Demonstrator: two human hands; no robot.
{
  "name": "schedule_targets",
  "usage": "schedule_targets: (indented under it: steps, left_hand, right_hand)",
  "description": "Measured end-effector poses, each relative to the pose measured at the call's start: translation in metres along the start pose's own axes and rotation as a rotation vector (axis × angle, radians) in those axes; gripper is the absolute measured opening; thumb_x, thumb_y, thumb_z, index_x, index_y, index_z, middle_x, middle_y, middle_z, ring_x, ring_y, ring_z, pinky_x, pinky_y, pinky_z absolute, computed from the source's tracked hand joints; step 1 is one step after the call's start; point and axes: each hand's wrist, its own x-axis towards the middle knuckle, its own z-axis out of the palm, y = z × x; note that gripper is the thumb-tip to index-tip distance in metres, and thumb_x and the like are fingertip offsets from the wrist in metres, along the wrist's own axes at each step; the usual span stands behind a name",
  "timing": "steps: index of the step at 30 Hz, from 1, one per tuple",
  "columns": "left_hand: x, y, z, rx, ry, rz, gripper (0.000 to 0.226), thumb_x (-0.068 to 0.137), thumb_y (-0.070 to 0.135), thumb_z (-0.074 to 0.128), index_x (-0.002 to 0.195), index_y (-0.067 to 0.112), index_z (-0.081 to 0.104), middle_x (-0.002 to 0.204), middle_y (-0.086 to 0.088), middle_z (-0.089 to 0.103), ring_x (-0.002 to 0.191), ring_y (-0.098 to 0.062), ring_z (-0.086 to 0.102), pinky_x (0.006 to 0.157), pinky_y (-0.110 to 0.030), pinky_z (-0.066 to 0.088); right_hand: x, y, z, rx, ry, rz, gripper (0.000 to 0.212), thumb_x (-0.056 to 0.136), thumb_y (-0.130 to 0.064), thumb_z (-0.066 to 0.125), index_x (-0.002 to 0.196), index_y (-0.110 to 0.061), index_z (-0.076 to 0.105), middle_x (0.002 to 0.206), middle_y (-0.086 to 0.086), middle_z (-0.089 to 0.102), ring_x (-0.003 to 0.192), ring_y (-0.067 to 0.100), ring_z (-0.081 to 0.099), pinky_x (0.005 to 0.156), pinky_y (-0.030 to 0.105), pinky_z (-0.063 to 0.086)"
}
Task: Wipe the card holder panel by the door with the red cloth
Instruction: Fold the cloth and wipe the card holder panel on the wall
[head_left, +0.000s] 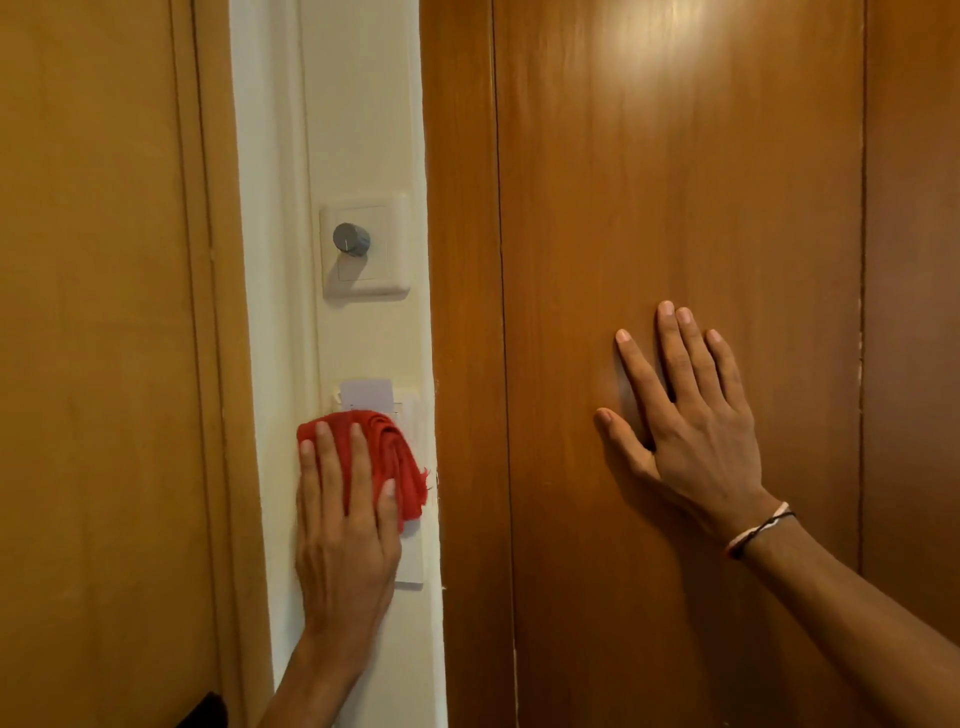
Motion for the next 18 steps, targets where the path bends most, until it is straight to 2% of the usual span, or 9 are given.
schedule_targets:
  steps: [1, 3, 5, 8, 9, 11, 13, 16, 18]
  left_hand:
    - [-0.003, 0.002, 0.001, 0.005, 0.001, 0.005, 0.065, 0.101, 0.042, 0.034, 0.154, 0.007, 0.022, 0.161, -0.023, 0.023, 0.150, -0.044, 0.018, 0.112, -0.065, 0.036]
    - [-0.013, 0.000, 0.005, 0.059, -0.027, 0.162, 0.071, 0.098, 0.049, 0.037, 0.154, 0.008, 0.024, 0.160, -0.024, 0.025, 0.150, -0.046, 0.017, 0.115, -0.065, 0.030]
    - [-0.015, -0.012, 0.004, 0.070, -0.028, 0.233, 0.074, 0.093, 0.052, 0.044, 0.152, 0.009, 0.028, 0.159, -0.024, 0.028, 0.148, -0.046, 0.021, 0.112, -0.065, 0.034]
    - [-0.002, -0.008, -0.002, 0.019, -0.022, 0.024, 0.070, 0.097, 0.048, 0.039, 0.154, 0.012, 0.022, 0.161, -0.023, 0.024, 0.148, -0.046, 0.022, 0.108, -0.065, 0.042]
    - [-0.002, -0.002, -0.002, 0.031, -0.043, 0.010, 0.067, 0.099, 0.047, 0.034, 0.155, 0.013, 0.021, 0.161, -0.024, 0.022, 0.149, -0.047, 0.018, 0.109, -0.066, 0.039]
    - [-0.009, 0.004, 0.003, 0.119, -0.085, 0.140, 0.063, 0.101, 0.047, 0.029, 0.155, 0.015, 0.022, 0.160, -0.027, 0.021, 0.148, -0.052, 0.014, 0.112, -0.070, 0.031]
    - [-0.014, -0.002, 0.007, 0.172, -0.086, 0.247, 0.062, 0.100, 0.046, 0.034, 0.153, 0.015, 0.027, 0.159, -0.027, 0.026, 0.146, -0.054, 0.017, 0.111, -0.071, 0.031]
    - [0.000, -0.002, 0.003, 0.082, -0.017, 0.101, 0.059, 0.099, 0.039, 0.037, 0.151, 0.012, 0.031, 0.158, -0.025, 0.029, 0.147, -0.050, 0.021, 0.109, -0.069, 0.036]
    - [0.001, 0.007, 0.004, 0.042, 0.006, 0.045, 0.058, 0.099, 0.034, 0.039, 0.152, 0.012, 0.029, 0.159, -0.024, 0.027, 0.148, -0.049, 0.018, 0.111, -0.069, 0.033]
  right_hand:
    - [0.000, 0.000, 0.000, -0.001, 0.004, 0.001, 0.081, 0.102, -0.067, 0.035, 0.167, -0.020, 0.022, 0.174, 0.021, 0.018, 0.163, 0.036, 0.018, 0.132, 0.053, 0.021]
    - [0.000, -0.001, 0.001, -0.002, 0.009, 0.008, 0.081, 0.102, -0.066, 0.036, 0.167, -0.020, 0.022, 0.174, 0.022, 0.018, 0.163, 0.036, 0.018, 0.133, 0.053, 0.021]
    - [0.000, -0.002, 0.001, -0.002, 0.014, 0.002, 0.080, 0.102, -0.066, 0.036, 0.167, -0.020, 0.022, 0.174, 0.022, 0.018, 0.163, 0.036, 0.018, 0.133, 0.052, 0.020]
    - [0.000, -0.001, 0.000, -0.001, 0.013, -0.008, 0.081, 0.102, -0.066, 0.036, 0.167, -0.019, 0.022, 0.174, 0.022, 0.018, 0.163, 0.036, 0.018, 0.133, 0.053, 0.020]
    - [0.000, -0.001, 0.000, -0.001, 0.013, -0.004, 0.080, 0.102, -0.066, 0.036, 0.166, -0.019, 0.023, 0.174, 0.022, 0.018, 0.163, 0.036, 0.019, 0.132, 0.053, 0.021]
    - [0.000, -0.002, 0.001, 0.003, 0.025, 0.008, 0.079, 0.103, -0.065, 0.037, 0.166, -0.018, 0.025, 0.173, 0.022, 0.019, 0.162, 0.036, 0.020, 0.131, 0.054, 0.024]
    - [0.000, -0.002, 0.000, 0.000, 0.027, 0.004, 0.079, 0.103, -0.064, 0.037, 0.166, -0.017, 0.026, 0.173, 0.022, 0.019, 0.162, 0.037, 0.021, 0.131, 0.054, 0.025]
    - [-0.002, -0.001, -0.002, 0.006, 0.020, -0.002, 0.079, 0.103, -0.064, 0.036, 0.166, -0.017, 0.026, 0.173, 0.022, 0.019, 0.162, 0.037, 0.020, 0.131, 0.055, 0.024]
    - [-0.001, -0.002, -0.001, 0.010, 0.016, 0.001, 0.079, 0.103, -0.065, 0.035, 0.165, -0.017, 0.027, 0.173, 0.023, 0.019, 0.162, 0.037, 0.021, 0.131, 0.055, 0.024]
